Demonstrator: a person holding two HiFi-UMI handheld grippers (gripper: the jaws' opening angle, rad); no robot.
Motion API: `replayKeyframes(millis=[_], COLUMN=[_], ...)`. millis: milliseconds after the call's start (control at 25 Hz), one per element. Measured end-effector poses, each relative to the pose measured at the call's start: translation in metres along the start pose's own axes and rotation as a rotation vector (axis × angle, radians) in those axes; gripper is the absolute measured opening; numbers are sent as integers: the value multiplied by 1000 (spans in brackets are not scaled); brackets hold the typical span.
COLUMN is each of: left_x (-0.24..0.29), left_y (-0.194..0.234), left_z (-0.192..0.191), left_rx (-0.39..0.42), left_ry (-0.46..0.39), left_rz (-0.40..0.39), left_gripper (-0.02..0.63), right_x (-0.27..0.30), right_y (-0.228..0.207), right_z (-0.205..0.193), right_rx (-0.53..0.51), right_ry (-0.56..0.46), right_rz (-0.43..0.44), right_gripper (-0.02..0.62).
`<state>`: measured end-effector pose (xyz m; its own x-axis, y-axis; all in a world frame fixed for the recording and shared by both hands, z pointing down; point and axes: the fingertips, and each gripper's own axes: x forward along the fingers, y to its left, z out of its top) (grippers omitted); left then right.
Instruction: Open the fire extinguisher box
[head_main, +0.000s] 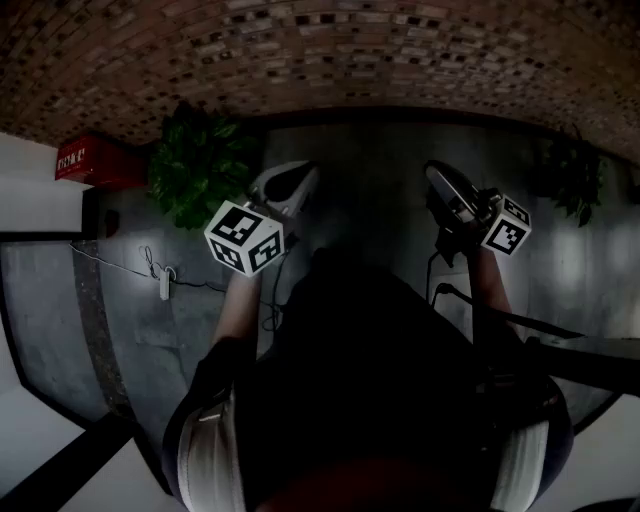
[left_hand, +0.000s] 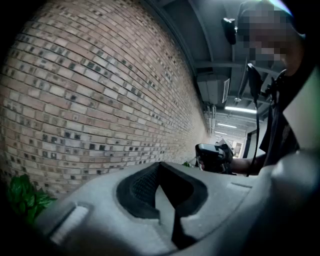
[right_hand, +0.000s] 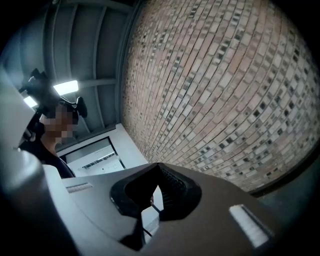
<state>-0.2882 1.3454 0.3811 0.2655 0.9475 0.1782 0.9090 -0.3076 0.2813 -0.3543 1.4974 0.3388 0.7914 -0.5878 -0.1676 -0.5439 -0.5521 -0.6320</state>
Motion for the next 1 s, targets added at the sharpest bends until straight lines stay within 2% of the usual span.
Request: replayKeyframes(millis=[240,560,680,880,1000], left_x=[-53,-63,-56,-34,-28], left_y=[46,84,95,120,136], left_z=[-4,-6,-2,12,21], left_rx=[-36,-107,-118,-117,-144], left_ry=[-22,-31,-18,7,3], left_rz=[73,192,244,373,451], left_gripper=[0,0,0,0,0], right_x=[50,93,111,136,152], right_y=[5,-32,-46,-88,-106], right_z=[-26,-13,-14,1,5], right_rx=[-38,-153,-207,-173,-203], right_ry=[47,183,259,278,329], right_rz=[4,-9,39,139,204], right_gripper=[-2,-2,-2,-2,-2])
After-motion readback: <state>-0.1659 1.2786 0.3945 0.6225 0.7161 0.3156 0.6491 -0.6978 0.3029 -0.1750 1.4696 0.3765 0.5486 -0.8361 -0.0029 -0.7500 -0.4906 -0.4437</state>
